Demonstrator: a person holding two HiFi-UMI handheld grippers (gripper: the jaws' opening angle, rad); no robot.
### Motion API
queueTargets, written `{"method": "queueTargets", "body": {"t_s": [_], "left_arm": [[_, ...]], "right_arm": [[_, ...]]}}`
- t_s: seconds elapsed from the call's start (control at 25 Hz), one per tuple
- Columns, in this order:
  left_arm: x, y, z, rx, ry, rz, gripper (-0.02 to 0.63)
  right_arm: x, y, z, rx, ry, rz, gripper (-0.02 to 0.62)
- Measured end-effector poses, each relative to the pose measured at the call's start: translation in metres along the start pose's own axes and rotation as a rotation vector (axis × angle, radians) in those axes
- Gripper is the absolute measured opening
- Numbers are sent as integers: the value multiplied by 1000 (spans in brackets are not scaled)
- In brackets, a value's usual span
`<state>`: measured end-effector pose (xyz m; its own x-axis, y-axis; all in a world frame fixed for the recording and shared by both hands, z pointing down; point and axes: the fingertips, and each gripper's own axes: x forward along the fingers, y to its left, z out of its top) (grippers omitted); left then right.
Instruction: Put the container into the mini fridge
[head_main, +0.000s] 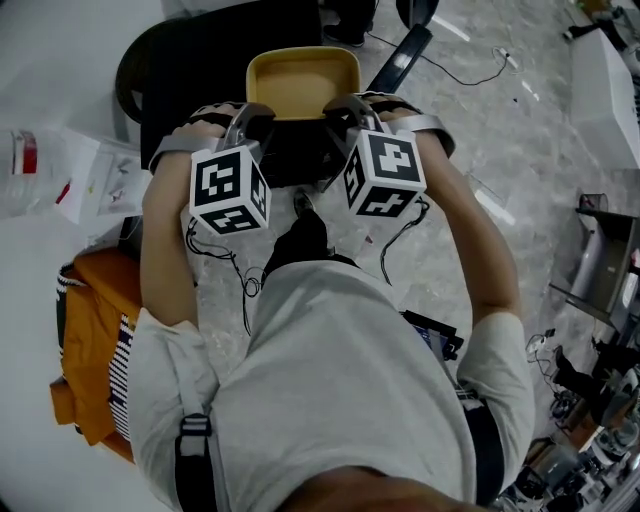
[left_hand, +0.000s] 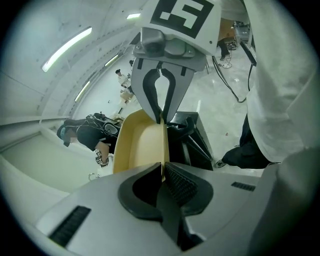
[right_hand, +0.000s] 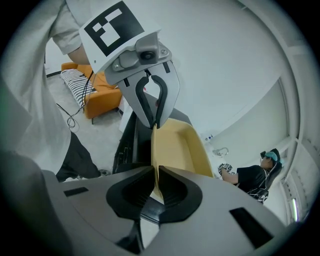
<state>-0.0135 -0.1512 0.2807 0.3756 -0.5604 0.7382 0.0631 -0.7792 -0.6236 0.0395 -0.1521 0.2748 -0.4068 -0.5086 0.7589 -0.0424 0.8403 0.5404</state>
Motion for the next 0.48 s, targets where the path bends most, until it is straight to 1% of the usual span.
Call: {"method": "queueTargets", "body": {"t_s": [0.16, 0.48], "left_arm": [[-16, -24, 5, -17, 8, 5, 31], [-42, -66, 14, -39, 22, 12, 32]], "right_arm": [[-13, 25, 8, 21, -23, 9, 54], [-35, 68, 20, 24, -41, -14, 54]]}}
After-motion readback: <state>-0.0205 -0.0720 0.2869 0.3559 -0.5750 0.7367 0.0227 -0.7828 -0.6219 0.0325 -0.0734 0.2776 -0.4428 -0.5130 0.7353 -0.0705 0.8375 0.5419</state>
